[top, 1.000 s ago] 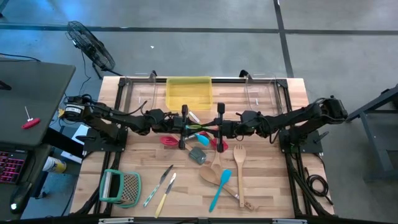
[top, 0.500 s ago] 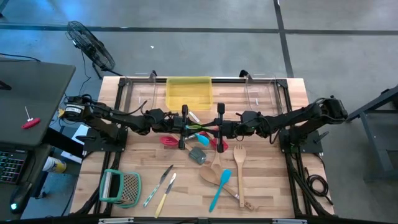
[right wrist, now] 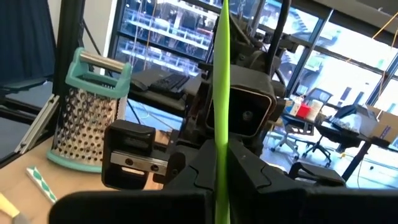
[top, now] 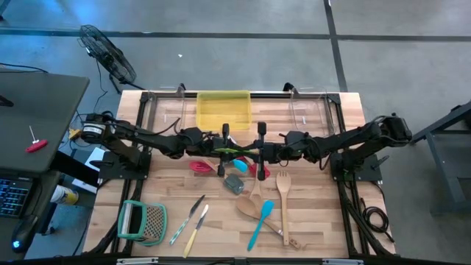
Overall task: Pick & Place Kitchen Items
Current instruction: Put the green spatula into the yellow bin
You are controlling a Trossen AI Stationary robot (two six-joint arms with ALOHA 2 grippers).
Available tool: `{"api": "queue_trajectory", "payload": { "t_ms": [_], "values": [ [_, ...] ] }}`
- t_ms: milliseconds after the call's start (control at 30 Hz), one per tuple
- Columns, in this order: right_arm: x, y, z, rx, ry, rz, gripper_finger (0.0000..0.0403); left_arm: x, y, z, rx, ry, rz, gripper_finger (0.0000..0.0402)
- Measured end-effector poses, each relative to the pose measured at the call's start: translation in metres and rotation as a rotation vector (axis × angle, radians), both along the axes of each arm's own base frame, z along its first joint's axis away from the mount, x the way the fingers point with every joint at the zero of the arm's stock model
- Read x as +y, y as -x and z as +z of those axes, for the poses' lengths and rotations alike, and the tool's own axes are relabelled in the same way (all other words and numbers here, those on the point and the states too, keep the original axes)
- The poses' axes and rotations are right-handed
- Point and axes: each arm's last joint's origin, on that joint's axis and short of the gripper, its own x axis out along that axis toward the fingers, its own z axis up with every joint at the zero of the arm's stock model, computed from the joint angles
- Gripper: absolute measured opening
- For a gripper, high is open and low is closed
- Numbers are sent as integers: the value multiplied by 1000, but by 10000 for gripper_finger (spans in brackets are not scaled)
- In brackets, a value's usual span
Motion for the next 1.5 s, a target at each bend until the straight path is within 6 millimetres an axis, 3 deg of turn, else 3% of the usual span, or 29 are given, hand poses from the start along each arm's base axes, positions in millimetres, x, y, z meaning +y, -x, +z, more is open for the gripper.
{"api": "queue_trajectory", "payload": {
  "t_ms": [733, 1133, 1500],
  "values": [
    [0, -1, 0, 3, -1, -1, 8, -2, 1, 2, -7, -7, -56, 39],
    [0, -1, -2, 19, 1, -4, 8, -2, 1, 4, -17, -3, -61, 135],
    [0, -1, -1, 13, -1, 18, 8, -1, 1, 4, -15, 1, -17, 143]
  ]
}}
